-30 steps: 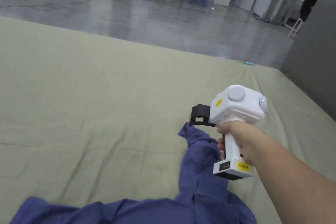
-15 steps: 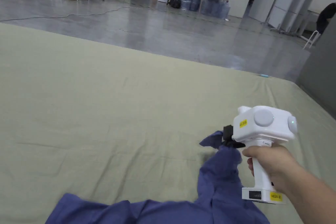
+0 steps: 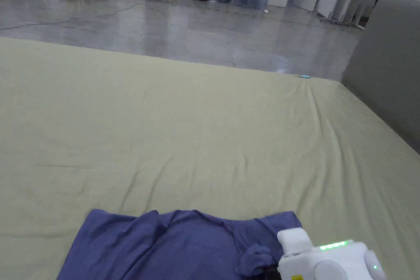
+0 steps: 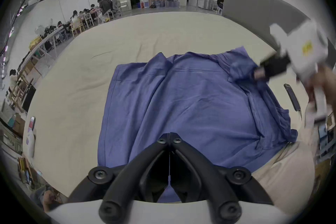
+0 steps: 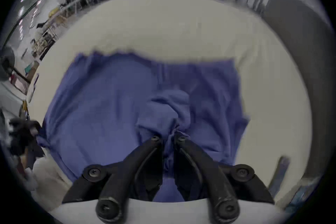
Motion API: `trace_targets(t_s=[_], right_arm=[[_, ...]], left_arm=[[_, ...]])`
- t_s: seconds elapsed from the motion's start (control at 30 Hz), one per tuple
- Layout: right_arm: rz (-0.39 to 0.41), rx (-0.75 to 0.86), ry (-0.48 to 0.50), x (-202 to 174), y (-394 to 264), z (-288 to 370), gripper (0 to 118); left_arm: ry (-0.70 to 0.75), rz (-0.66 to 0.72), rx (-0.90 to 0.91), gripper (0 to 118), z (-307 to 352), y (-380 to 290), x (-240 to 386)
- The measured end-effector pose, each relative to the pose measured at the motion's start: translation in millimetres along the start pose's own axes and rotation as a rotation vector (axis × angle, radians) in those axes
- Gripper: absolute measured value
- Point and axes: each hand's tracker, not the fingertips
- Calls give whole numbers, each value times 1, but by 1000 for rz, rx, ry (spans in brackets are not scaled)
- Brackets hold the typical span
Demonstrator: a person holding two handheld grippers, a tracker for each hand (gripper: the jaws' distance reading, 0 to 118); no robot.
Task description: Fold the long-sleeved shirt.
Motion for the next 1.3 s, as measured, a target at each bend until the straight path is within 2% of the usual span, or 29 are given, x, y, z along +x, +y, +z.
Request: trace_targets(t_s=[0.07,0.13,0.23,0.3,0.37,0.4,0.43,0.47,0.53,0.57,0.6,0.63,0.67,0.7,0.77,0.87,1.03,1.07,1.1,1.13,1.2,1.23,1.3], right_arm=[[-44,-49,-16,-2,-22,-27,6],[-90,67,-25,-1,-21,-25,6],[-182,12,20,9,-15,-26,6],[-164,15,22,10,-12,-26,11],[-112,-3,37,14,-4,-14,27],[-145,24,45,16,-4,1,50],[-192,105,44,17,-6,23,83],[-201,174,38,18,-10,44,97],[-215,252,51,15,-28,83,98],[-230,248,59,12,-39,95,97],[-230,228,72,10,-49,102,90],[-242,221,113,8,-64,105,55],[-256,243,122,3,-79,107,6],[-257,246,109,-2,-90,105,0],[-272,201,83,-15,-114,92,0],[-274,149,197,-24,-131,80,0],[-198,199,162,-18,-117,90,0],[-205,211,162,-14,-111,97,0],[-220,218,169,-10,-110,97,0],[-251,223,189,-6,-110,95,0],[-289,210,217,1,-107,95,0],[-292,206,213,4,-107,92,0],[-298,194,200,8,-107,85,0]], left_arm=[[0,1,-5,0,-1,0,0],[4,1,-9,0,-2,0,1],[2,5,-16,0,-2,2,1],[0,10,-16,0,-2,2,0],[-14,30,-13,0,1,3,-4],[-16,39,-10,0,2,3,-5],[-11,43,-7,0,4,2,-6],[-6,42,-6,0,6,1,-7],[-4,41,-10,0,8,-2,-7],[-6,47,-14,0,8,-3,-8],[-9,54,-20,0,9,-4,-6],[-12,57,-25,0,10,-5,-5],[-13,55,-30,0,10,-6,-3],[-13,49,-32,0,11,-7,-1],[-13,37,-32,0,13,-9,5],[-44,71,-40,0,19,-9,8],[-189,200,-24,0,15,39,-23],[-195,216,-21,10,6,59,-37],[-173,199,-33,47,-5,79,-49],[-150,179,-54,112,-26,101,-66],[-59,171,-52,114,-66,131,-96],[40,169,-18,114,-88,149,-110],[100,149,-75,114,-125,178,-123]])
